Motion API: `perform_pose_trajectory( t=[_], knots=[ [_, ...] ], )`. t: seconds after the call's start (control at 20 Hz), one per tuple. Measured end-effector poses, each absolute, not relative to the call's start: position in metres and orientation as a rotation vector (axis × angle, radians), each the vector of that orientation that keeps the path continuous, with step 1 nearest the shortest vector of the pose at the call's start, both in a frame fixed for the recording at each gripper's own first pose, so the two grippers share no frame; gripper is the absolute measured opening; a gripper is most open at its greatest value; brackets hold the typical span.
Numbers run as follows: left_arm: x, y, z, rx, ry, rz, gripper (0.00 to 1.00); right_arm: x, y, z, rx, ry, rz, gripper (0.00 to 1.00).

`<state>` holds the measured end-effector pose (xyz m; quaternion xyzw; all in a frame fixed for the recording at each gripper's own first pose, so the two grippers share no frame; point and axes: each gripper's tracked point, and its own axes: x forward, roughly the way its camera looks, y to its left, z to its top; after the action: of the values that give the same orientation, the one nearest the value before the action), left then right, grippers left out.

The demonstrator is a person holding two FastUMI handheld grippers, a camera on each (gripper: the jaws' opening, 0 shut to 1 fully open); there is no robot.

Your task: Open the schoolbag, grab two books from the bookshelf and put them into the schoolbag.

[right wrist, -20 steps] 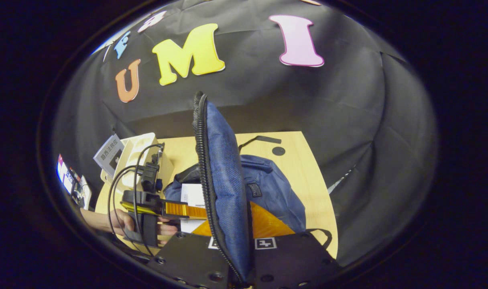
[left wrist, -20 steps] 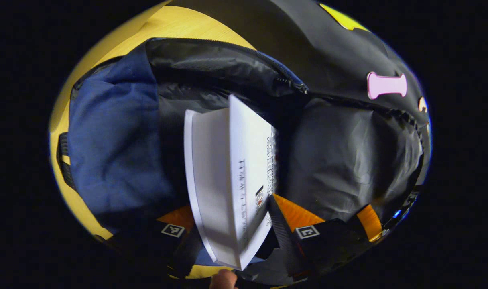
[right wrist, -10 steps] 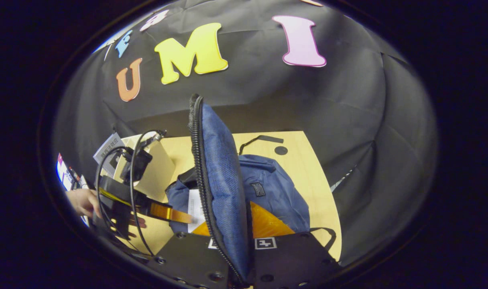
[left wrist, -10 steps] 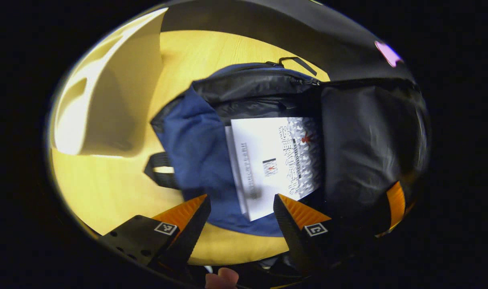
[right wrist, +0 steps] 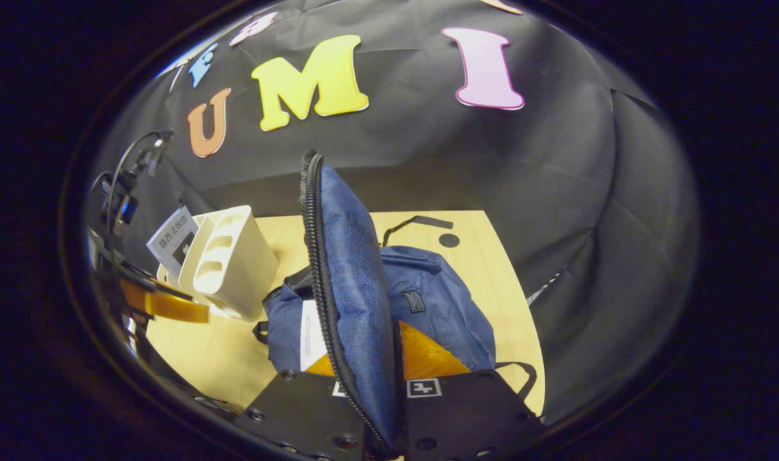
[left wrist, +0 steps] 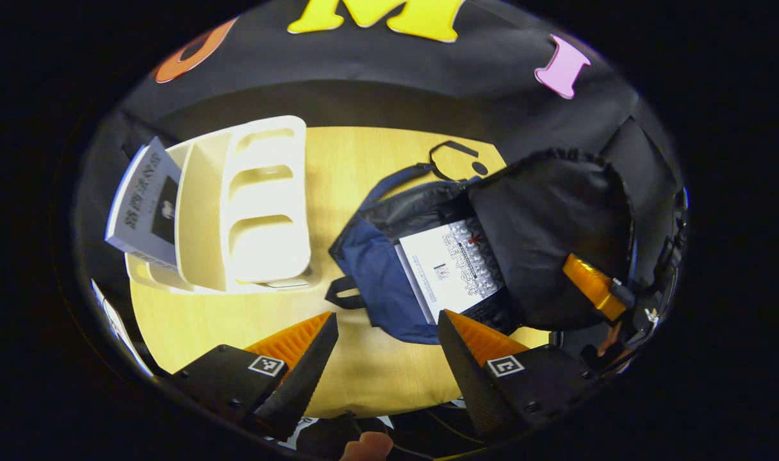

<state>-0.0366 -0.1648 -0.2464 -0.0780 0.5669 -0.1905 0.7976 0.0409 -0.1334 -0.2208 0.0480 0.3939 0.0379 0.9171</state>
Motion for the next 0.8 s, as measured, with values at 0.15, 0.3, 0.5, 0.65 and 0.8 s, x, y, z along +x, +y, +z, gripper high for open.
perform_pose_trajectory(
  t=[0.15, 0.3, 0.5, 0.65, 0.8],
  knots=[
    [-0.020, -0.108, -0.216, -0.172, 1.177, -0.363, 0.98, 0.040, -0.133, -0.222, 0.088, 0.813, 0.075, 0.03],
    [0.001, -0.046, -0.192, -0.151, 1.133, -0.294, 0.98, 0.041, -0.131, -0.222, 0.075, 0.818, 0.073, 0.04],
    [0.037, 0.024, -0.162, -0.119, 1.100, -0.239, 0.98, 0.040, -0.125, -0.221, 0.066, 0.824, 0.065, 0.03],
    [0.060, 0.063, -0.154, -0.099, 1.141, -0.219, 0.98, 0.039, -0.119, -0.222, 0.066, 0.829, 0.062, 0.03],
    [0.085, 0.087, -0.150, -0.080, 1.178, -0.216, 0.98, 0.036, -0.115, -0.223, 0.068, 0.836, 0.054, 0.04]
  ],
)
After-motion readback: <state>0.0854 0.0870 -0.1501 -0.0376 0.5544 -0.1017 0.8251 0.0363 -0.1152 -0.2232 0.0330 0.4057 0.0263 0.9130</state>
